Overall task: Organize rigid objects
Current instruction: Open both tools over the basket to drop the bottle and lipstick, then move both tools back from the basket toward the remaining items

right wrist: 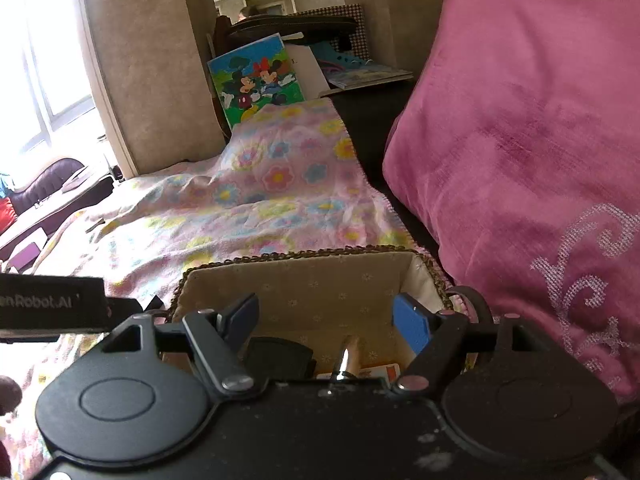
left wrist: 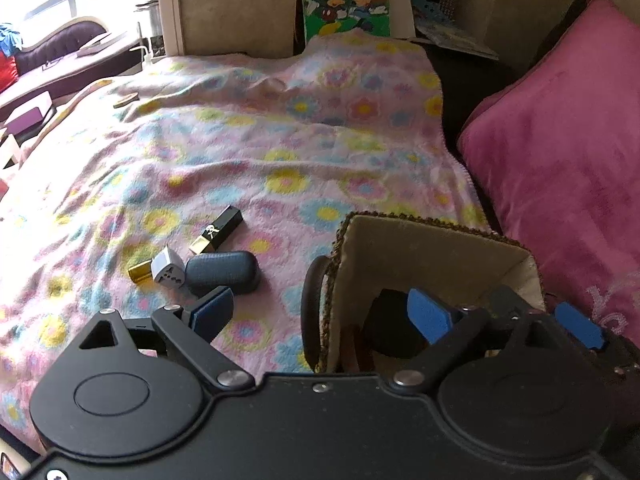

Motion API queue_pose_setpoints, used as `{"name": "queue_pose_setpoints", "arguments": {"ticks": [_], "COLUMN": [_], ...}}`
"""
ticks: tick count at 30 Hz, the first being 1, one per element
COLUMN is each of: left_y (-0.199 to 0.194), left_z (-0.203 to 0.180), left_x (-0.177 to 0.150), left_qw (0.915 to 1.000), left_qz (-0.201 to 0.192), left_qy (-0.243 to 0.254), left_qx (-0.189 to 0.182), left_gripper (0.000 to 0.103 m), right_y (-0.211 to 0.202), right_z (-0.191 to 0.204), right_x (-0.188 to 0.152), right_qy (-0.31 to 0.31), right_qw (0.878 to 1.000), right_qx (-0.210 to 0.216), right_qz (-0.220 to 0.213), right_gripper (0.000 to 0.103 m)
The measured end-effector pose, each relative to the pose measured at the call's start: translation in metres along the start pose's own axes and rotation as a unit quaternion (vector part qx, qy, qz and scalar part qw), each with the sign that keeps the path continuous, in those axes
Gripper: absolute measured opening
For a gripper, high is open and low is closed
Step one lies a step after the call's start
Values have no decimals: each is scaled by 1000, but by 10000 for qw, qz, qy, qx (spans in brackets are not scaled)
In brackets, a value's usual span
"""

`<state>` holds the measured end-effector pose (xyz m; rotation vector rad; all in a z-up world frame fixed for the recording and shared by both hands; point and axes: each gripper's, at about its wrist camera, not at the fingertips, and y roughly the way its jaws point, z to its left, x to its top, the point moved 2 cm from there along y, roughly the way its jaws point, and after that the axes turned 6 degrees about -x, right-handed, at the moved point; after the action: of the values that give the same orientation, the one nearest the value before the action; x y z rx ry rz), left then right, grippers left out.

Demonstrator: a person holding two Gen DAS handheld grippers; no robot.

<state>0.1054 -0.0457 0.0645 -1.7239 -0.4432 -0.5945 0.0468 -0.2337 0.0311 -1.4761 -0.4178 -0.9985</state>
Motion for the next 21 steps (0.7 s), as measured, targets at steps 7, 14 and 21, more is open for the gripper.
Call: {"name": "queue_pose_setpoints", "arguments": {"ticks": [7, 14, 21], "left_y": [-1, -2, -7], "left_z": [9, 27, 58], "left_x": [-1, -1, -3], "left_qw": [9999, 9995, 9981], "left_qz": [16, 32, 21], "left_qy": [-57, -203, -479], "left_qx": [141, 231, 394], "left_gripper": [91, 92, 92], "right_y": [-1, -5, -9], "right_z": [7, 18, 20], "right_x": [-3, -5, -2], "right_qy": [-65, -164, -175], "right_qw": [10000, 9998, 9998], "right_qx": [35, 87, 88], "right_qz": [51, 34, 23], "right_gripper": [74, 74, 74]}}
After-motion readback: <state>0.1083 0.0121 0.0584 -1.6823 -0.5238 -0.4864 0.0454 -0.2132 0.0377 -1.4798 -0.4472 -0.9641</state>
